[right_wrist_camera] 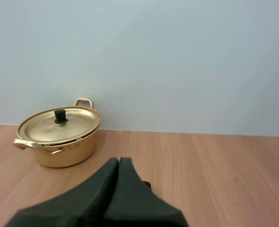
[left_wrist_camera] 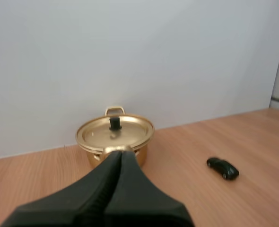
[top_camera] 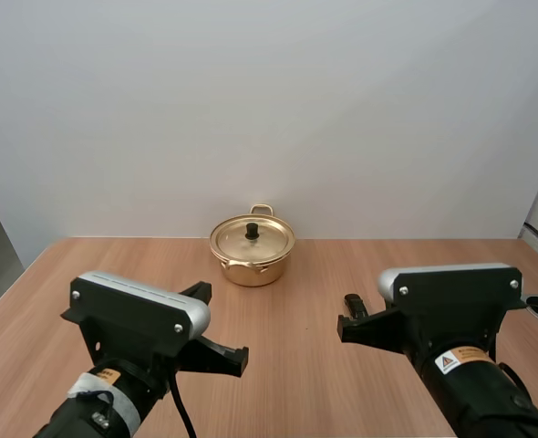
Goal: Open the pot, put the car inside, and close it
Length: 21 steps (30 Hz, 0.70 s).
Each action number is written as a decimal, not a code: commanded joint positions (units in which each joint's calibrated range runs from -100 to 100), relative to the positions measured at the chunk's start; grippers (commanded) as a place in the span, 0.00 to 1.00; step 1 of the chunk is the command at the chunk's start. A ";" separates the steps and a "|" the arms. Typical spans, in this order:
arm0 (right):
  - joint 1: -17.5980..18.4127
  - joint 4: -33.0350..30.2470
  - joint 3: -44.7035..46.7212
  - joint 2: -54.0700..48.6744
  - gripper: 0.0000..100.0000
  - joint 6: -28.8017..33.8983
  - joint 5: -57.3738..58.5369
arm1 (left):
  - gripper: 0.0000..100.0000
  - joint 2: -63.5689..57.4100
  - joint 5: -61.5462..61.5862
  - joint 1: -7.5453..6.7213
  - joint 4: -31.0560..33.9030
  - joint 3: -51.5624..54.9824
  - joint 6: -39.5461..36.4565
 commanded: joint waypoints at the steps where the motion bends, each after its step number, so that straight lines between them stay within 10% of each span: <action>1: -0.88 0.07 -7.20 4.90 0.00 0.01 12.60 | 0.00 1.02 2.41 0.04 5.23 -1.50 7.22; 6: -4.38 -0.80 -20.23 19.08 0.00 0.01 28.01 | 0.00 13.13 -9.17 0.40 9.05 -5.78 5.72; 12: -4.97 -4.11 -29.98 39.60 0.00 0.01 39.56 | 0.00 38.09 10.98 3.48 13.73 -17.98 0.26; 21: -4.97 -5.44 -31.08 52.65 0.00 -0.35 27.52 | 0.00 57.26 7.86 3.91 9.25 -32.15 0.36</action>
